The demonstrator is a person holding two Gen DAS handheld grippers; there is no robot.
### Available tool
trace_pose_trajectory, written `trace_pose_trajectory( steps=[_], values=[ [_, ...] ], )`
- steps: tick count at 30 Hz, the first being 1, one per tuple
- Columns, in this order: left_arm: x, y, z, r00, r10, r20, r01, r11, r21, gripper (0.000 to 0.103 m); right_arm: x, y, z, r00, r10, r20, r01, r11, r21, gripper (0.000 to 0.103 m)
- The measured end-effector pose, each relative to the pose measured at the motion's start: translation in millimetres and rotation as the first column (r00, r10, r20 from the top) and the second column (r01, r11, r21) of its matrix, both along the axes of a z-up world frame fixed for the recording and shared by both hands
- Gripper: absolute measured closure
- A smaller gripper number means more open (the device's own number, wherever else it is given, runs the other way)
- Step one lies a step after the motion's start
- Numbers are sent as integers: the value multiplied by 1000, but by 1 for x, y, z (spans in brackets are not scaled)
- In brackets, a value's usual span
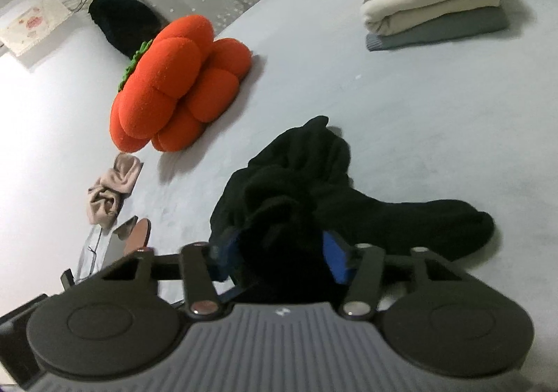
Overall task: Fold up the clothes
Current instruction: 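Close the left gripper on the black garment while the right gripper grasps it too, then lift the black garment off the bed with both grippers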
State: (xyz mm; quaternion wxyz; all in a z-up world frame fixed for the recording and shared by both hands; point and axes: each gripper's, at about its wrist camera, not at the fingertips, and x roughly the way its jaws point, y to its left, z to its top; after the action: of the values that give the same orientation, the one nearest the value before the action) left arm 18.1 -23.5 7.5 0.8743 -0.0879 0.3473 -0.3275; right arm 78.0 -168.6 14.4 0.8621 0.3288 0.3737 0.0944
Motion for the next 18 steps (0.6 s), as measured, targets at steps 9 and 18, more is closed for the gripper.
trace_pose_trajectory(
  steps=[9, 18],
  values=[
    [14, 47, 6, 981, 183, -72, -189, 977, -96, 58, -6, -14, 14, 990, -84, 112, 78, 995, 58, 92],
    [24, 53, -2, 951, 285, -119, -287, 958, -6, 44, -33, -43, 40, 962, -181, 202, 163, 981, 100, 92]
  ],
)
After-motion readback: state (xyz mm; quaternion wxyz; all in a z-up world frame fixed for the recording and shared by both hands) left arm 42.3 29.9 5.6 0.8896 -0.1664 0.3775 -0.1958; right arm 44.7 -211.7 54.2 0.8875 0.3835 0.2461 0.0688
